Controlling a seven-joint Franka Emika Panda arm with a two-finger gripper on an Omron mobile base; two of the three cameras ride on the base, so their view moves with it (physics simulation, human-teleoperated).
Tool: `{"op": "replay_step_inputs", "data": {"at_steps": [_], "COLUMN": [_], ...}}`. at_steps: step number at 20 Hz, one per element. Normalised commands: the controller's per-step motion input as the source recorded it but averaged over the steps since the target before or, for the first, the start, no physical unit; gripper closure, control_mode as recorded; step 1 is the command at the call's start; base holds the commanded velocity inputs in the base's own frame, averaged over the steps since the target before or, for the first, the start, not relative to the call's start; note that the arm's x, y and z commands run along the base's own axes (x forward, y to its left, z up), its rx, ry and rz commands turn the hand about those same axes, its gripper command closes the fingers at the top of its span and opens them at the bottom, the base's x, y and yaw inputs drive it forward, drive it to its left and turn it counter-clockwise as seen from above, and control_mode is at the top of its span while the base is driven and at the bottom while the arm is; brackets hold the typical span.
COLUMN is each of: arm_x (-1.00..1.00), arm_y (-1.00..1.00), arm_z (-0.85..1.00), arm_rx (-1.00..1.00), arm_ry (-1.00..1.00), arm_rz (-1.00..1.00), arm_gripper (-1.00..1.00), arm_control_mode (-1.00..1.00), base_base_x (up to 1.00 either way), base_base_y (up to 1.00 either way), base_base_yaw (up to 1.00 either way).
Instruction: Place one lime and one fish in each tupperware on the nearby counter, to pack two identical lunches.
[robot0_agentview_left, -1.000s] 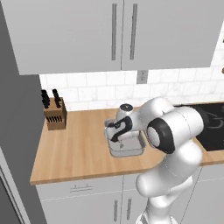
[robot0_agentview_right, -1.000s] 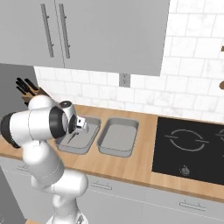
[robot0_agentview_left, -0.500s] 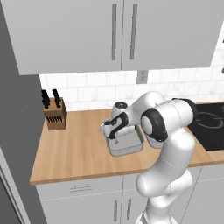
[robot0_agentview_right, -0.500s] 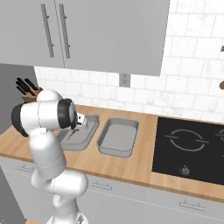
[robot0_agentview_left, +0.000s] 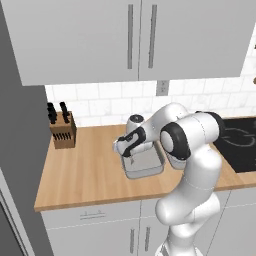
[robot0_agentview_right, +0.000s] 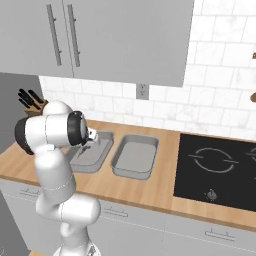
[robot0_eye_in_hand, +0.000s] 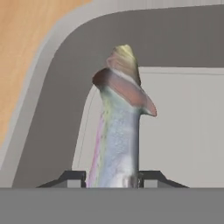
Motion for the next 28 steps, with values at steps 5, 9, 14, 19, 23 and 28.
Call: {"op": "replay_step_inputs", "data": {"at_steps": [5,9,14,19,23,28], "arm_x": [0.00,-0.36,-0.62,-0.77,-0.89,-0.84], "arm_y": [0.00,0.00,0.00,-0.27,-0.55,-0.57], "arm_z": [0.01,0.36,0.72,0.74,0.74,0.63], "arm_rx": [0.00,0.00,0.00,0.02,0.04,0.01], "arm_ry": [0.00,-0.05,-0.12,-0.03,0.00,0.00], "arm_rz": [0.00,-0.01,-0.03,-0.03,0.00,0.00], "arm_gripper": [-1.00,-1.00,-1.00,-1.00,-1.00,-1.00], "arm_control_mode": [-1.00,-1.00,-1.00,-1.00,-1.00,-1.00], "base_base_x": [0.00,0.00,0.00,0.00,0.00,0.00], "base_base_y": [0.00,0.00,0.00,0.00,0.00,0.00], "base_base_yaw": [0.00,0.00,0.00,0.00,0.00,0.00]}}
